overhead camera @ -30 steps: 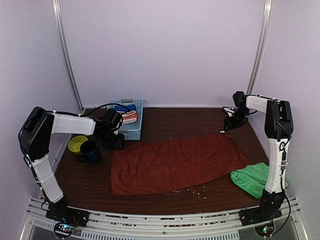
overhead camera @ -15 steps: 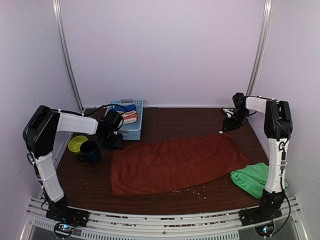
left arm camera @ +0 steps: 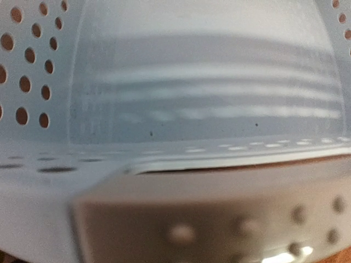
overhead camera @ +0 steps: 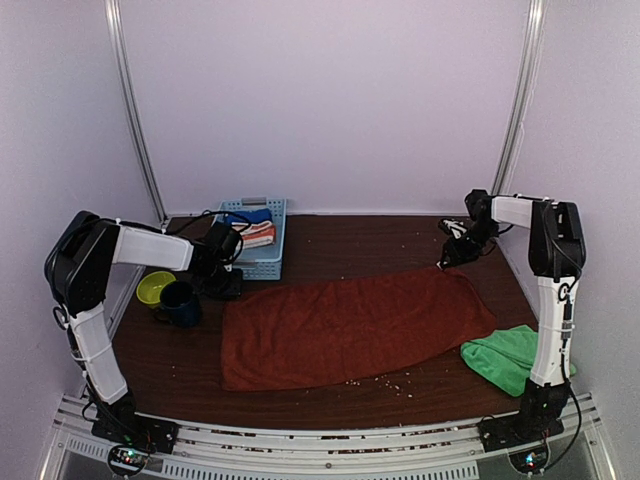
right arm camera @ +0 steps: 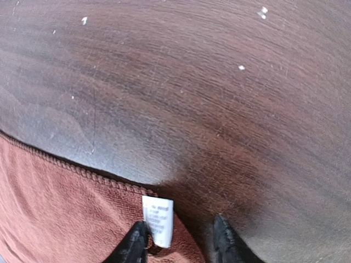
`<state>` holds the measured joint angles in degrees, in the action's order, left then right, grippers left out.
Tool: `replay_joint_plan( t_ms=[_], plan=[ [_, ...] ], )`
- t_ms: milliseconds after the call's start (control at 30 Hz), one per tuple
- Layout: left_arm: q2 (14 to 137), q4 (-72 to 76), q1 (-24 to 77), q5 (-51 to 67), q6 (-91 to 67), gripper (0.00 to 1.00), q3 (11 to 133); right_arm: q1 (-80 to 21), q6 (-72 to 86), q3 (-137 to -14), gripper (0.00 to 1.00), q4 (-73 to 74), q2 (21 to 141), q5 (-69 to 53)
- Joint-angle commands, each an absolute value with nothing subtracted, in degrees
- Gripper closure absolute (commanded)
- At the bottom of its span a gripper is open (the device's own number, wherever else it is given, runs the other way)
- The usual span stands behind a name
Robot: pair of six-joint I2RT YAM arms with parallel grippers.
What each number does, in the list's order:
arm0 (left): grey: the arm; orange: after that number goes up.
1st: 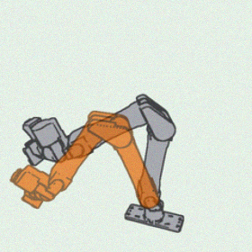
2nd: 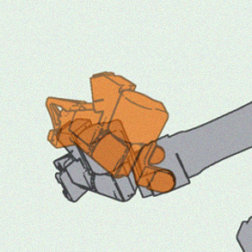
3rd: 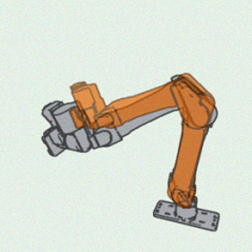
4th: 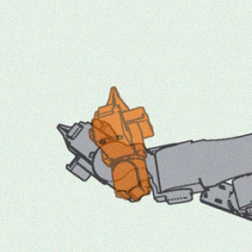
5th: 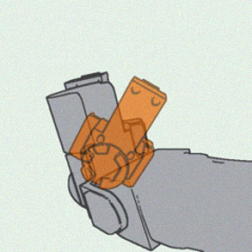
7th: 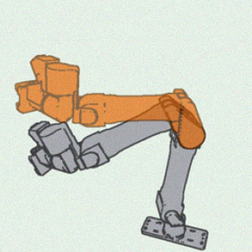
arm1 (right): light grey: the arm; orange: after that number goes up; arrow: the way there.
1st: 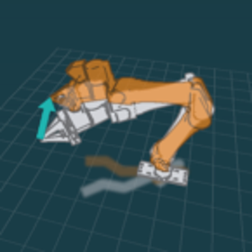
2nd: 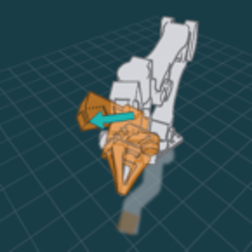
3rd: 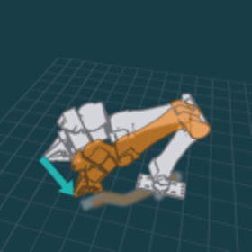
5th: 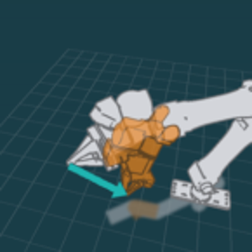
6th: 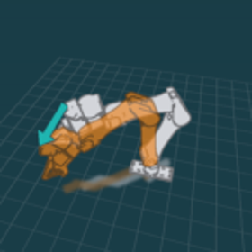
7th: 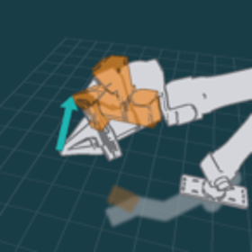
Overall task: Roll the towels
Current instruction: Smooth out the towel at the center of the board.
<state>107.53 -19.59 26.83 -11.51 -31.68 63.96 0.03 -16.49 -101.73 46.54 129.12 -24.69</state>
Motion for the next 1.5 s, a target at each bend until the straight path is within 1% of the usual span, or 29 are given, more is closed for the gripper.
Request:
replay_joint_plan(
  t_ms=[0, 67, 133, 233, 367, 500, 667, 800, 833, 900, 967, 1033, 1133, 1267, 1300, 1367, 1400, 1467],
  plan=[
    [108.1, -17.2, 26.5, -10.9, -30.6, 0.91, 64.5, 0.3, -17.0, -101.6, 0.63, 46.9, 127.6, -24.9],
    [107.2, -17.2, 26.5, -11.6, -30.4, 1.00, 64.3, 0.4, -16.5, -101.4, 0.68, 45.9, 126.6, -24.3],
    [106.0, -17.2, 26.5, -12.8, -30.0, 1.00, 64.0, 0.3, -15.9, -101.2, 0.72, 44.6, 125.3, -23.2],
    [104.4, -17.8, 26.5, -14.7, -29.5, 1.00, 63.9, 0.3, -15.6, -101.4, 0.73, 43.0, 124.0, -19.9],
    [101.2, -18.8, 26.5, -18.8, -28.8, 1.00, 63.8, 0.4, -15.6, -101.6, 0.79, 42.2, 122.6, -17.5],
    [97.6, -18.9, 26.4, -22.0, -27.5, 1.00, 63.3, 0.3, -16.2, -101.4, 0.89, 42.5, 120.8, -18.5],
    [97.0, -20.3, 26.0, -23.4, -26.2, 1.00, 64.4, 0.2, -16.7, -101.5, 1.00, 43.4, 120.5, -21.4],
    [97.0, -20.3, 25.2, -23.5, -25.9, 1.00, 64.0, 0.1, -16.4, -102.0, 1.00, 43.6, 120.9, -22.8],
    [97.1, -20.3, 25.0, -23.3, -25.8, 1.00, 63.9, 0.0, -16.6, -102.0, 0.98, 43.8, 121.2, -23.5],
    [97.7, -20.2, 24.9, -23.2, -25.6, 1.00, 63.8, -0.5, -18.3, -102.7, 0.84, 46.1, 122.5, -24.6],
    [98.4, -19.9, 24.8, -23.2, -25.3, 1.00, 63.9, -1.4, -19.9, -102.4, 0.77, 47.4, 123.3, -24.0],
    [99.3, -19.8, 24.7, -23.1, -25.0, 1.00, 64.2, -2.3, -20.5, -100.8, 0.73, 46.5, 123.4, -23.2],
    [100.5, -19.8, 24.6, -22.5, -24.7, 1.00, 64.9, -3.5, -20.6, -99.8, 0.70, 45.5, 124.2, -22.7],
    [101.3, -20.1, 24.7, -21.5, -24.3, 1.00, 65.8, -4.6, -20.1, -100.8, 0.71, 45.0, 126.5, -22.4],
    [101.2, -20.3, 24.7, -21.4, -24.2, 1.00, 66.0, -4.8, -19.9, -101.2, 0.73, 44.9, 127.2, -22.0],
    [100.7, -21.0, 24.7, -21.3, -24.0, 1.00, 66.4, -4.9, -19.0, -102.6, 0.84, 45.1, 128.6, -21.0],
    [100.1, -21.3, 24.7, -21.2, -24.0, 0.94, 66.5, -4.9, -18.7, -103.5, 0.91, 45.4, 129.3, -20.4],
    [98.7, -22.0, 24.7, -21.1, -24.1, 0.77, 66.1, -4.8, -18.2, -105.0, 1.00, 45.4, 130.2, -19.5]
  ],
)
